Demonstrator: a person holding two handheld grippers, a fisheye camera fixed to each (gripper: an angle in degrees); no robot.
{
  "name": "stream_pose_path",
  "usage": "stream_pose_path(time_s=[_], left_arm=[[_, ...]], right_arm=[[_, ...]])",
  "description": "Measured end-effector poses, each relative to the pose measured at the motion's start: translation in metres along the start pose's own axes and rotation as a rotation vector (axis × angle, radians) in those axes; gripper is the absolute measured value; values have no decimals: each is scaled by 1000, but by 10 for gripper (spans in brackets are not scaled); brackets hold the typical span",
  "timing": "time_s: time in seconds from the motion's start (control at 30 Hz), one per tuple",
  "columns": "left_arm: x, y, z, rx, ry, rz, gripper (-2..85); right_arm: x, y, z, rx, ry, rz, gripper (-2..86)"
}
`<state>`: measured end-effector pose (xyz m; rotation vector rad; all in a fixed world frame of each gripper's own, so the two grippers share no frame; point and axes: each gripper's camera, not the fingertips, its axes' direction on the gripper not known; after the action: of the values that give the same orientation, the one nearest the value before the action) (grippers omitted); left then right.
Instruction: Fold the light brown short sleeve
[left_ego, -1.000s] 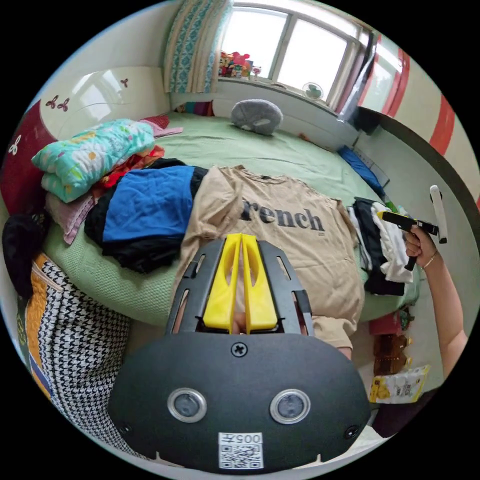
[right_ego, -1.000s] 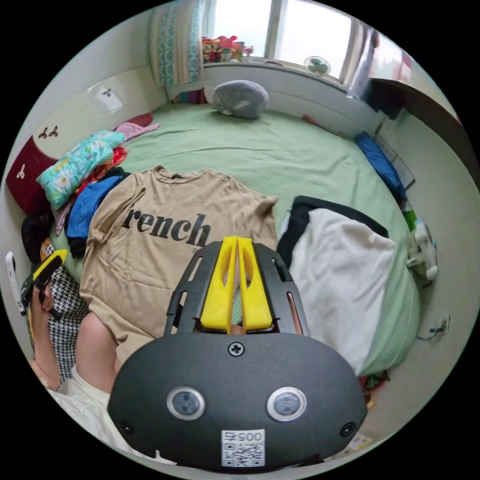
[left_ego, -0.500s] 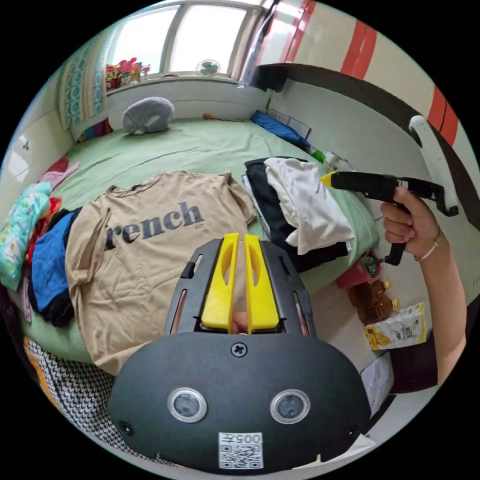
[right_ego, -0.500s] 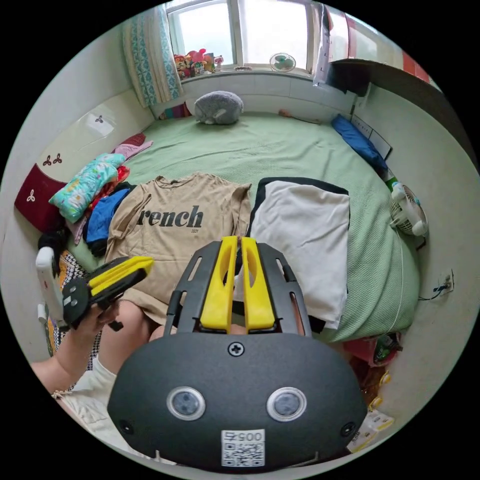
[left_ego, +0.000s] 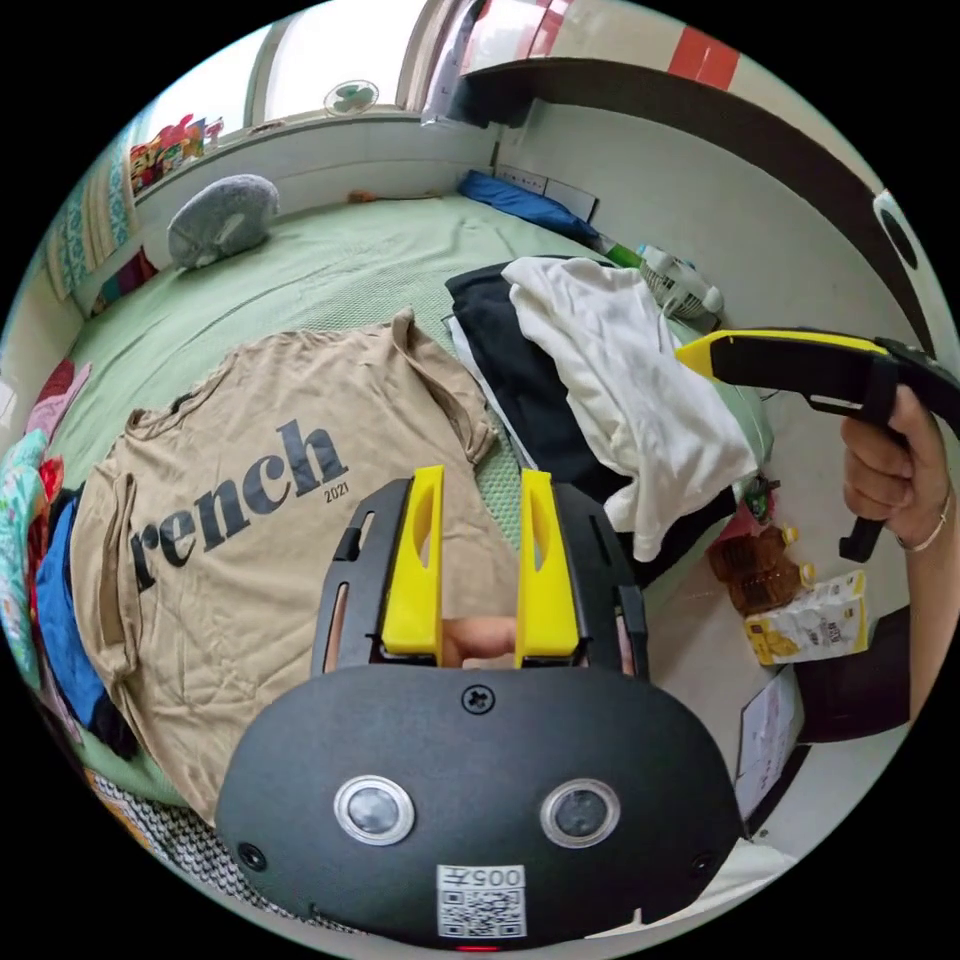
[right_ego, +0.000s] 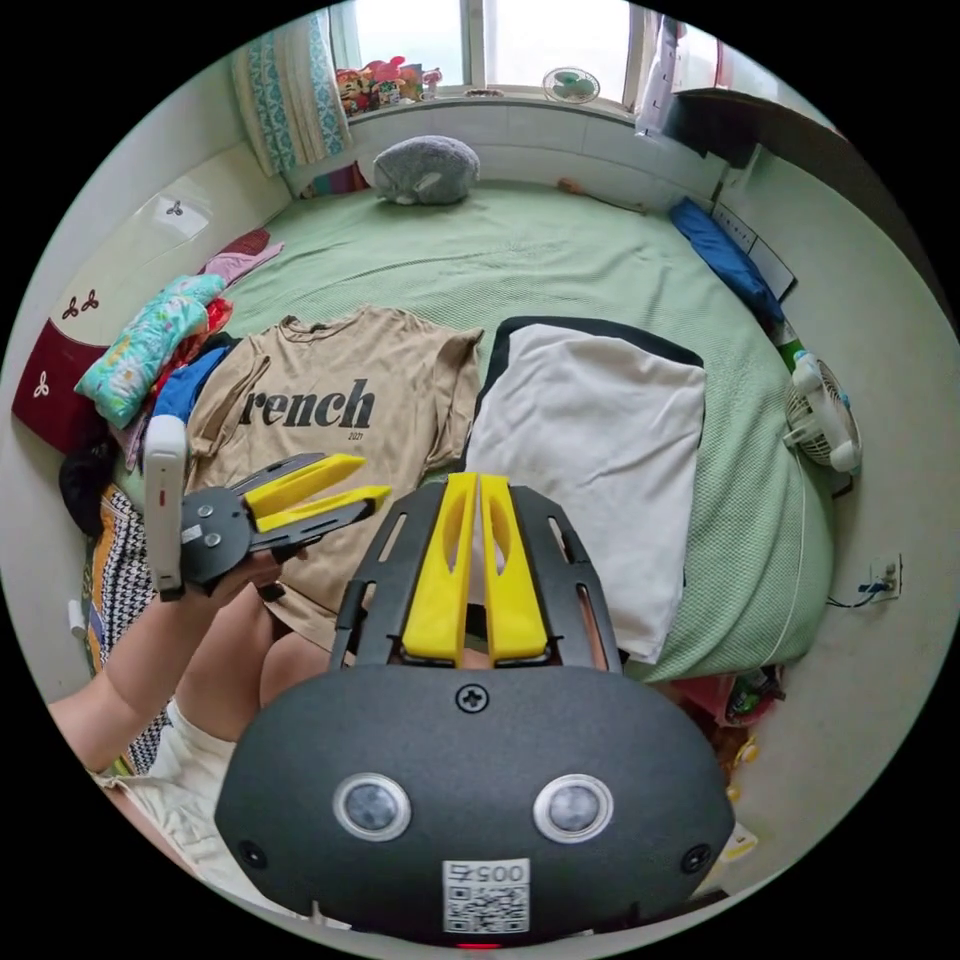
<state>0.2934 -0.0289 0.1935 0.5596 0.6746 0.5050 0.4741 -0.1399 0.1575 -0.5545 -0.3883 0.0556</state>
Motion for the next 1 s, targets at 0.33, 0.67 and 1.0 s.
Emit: stream_pose_path(time_s=[0.33, 0.67, 1.0], left_arm=[[5, -55, 82, 44, 8, 54, 108], [-12, -94, 141, -4, 113, 16, 102], [-56, -122, 174, -67, 206, -58, 64]], right_arm=[[32, -19, 35, 24, -7, 57, -10], [40, -77, 81, -1, 31, 88, -10], [11, -150, 128, 6, 13, 62, -10]])
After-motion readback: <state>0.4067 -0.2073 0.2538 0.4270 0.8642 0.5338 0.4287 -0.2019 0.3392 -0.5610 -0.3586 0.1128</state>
